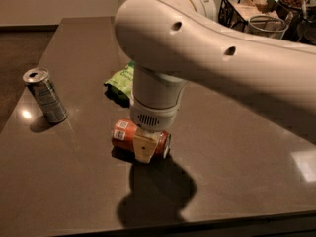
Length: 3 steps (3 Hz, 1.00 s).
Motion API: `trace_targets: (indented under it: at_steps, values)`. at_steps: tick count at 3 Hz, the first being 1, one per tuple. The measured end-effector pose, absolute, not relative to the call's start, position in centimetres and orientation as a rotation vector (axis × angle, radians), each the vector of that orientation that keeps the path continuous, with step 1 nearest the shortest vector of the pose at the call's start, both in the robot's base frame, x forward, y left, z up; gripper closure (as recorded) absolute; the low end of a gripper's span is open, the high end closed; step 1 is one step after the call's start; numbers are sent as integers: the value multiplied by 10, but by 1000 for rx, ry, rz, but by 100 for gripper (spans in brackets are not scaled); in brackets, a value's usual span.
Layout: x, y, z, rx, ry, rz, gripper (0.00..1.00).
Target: Move coke can near redbull can
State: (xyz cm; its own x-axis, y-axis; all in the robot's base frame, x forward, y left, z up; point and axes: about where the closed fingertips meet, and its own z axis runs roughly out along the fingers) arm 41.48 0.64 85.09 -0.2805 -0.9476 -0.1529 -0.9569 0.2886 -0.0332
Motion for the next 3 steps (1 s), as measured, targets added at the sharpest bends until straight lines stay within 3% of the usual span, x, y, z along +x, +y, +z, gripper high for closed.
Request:
trace_targets:
  at_steps: [1,2,3]
  values:
    - [426,26,859,-1797,2382,76,87]
    - [440,46,865,-1804,2368,75,100]
    - [452,70,868,-1825,2349,73,100]
